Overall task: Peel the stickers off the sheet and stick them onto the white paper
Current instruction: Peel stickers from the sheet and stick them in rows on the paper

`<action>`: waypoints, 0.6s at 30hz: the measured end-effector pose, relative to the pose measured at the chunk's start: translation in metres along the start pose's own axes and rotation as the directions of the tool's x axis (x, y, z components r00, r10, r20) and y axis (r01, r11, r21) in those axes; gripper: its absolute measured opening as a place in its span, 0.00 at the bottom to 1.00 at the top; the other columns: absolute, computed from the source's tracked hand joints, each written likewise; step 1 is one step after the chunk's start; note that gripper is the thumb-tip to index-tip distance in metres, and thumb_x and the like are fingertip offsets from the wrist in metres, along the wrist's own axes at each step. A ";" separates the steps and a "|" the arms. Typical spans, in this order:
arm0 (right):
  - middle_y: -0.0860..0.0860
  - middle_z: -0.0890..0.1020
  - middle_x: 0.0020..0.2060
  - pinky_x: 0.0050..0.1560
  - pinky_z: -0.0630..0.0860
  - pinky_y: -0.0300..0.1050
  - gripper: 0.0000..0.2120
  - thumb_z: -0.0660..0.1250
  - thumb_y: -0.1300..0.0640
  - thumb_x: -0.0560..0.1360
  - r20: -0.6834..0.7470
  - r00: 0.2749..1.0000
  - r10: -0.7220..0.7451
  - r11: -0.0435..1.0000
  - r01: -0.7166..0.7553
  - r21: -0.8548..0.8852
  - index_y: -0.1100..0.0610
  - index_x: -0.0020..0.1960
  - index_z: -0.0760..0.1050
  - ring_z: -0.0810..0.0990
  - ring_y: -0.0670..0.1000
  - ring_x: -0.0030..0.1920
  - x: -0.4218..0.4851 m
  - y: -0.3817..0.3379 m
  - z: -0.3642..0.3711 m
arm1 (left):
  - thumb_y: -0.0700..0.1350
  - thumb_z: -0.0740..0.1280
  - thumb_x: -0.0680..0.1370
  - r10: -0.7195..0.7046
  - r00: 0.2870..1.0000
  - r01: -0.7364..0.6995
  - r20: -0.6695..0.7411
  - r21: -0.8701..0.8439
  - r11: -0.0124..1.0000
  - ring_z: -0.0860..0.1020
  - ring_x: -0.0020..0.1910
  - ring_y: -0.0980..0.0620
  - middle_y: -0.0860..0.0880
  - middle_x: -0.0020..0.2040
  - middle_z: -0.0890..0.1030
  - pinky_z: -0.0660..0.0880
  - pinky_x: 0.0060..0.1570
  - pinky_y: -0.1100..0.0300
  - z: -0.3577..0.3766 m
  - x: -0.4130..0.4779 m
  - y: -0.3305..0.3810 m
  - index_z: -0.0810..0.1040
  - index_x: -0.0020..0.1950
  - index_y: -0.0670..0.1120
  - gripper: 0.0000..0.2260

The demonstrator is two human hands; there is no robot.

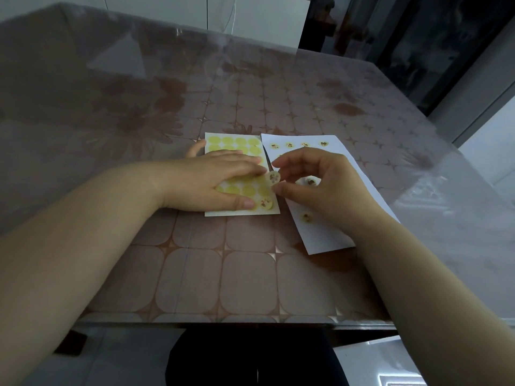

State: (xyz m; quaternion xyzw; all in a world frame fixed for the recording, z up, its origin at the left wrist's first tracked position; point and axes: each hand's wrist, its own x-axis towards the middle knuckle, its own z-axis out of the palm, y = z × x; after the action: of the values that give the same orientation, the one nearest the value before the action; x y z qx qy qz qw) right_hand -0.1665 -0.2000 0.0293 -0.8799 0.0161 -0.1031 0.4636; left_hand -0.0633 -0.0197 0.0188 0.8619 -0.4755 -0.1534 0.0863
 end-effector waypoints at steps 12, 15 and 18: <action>0.44 0.84 0.38 0.48 0.71 0.39 0.01 0.72 0.49 0.66 -0.035 0.924 0.381 0.872 -0.372 -0.319 0.45 0.36 0.82 0.80 0.44 0.44 -0.024 0.019 -0.097 | 0.74 0.46 0.60 0.033 0.999 -0.034 -0.041 -0.024 0.999 0.46 0.70 0.68 0.68 0.71 0.53 0.34 0.69 0.56 0.002 0.001 -0.004 0.55 0.70 0.65 0.38; 0.46 0.82 0.40 0.42 0.70 0.38 0.02 0.73 0.53 0.67 -0.052 0.896 0.442 0.862 -0.439 -0.253 0.49 0.36 0.83 0.77 0.48 0.42 -0.035 0.030 -0.095 | 0.77 0.45 0.58 0.057 0.995 -0.060 -0.077 -0.036 0.998 0.48 0.68 0.69 0.70 0.66 0.51 0.38 0.67 0.63 0.001 0.001 -0.003 0.57 0.69 0.65 0.40; 0.47 0.80 0.36 0.39 0.68 0.42 0.03 0.73 0.54 0.67 -0.082 0.885 0.458 0.866 -0.465 -0.183 0.51 0.36 0.83 0.73 0.50 0.37 -0.037 0.032 -0.090 | 0.77 0.46 0.59 0.072 0.992 -0.076 -0.106 -0.038 0.996 0.48 0.66 0.70 0.70 0.65 0.51 0.42 0.65 0.65 0.000 0.001 -0.004 0.58 0.69 0.65 0.39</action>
State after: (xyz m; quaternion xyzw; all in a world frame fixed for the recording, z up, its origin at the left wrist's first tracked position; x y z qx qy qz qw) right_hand -0.2187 -0.2871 0.0465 -0.8901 0.2444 -0.0025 0.3847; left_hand -0.0596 -0.0183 0.0170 0.8486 -0.4985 -0.1148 0.1346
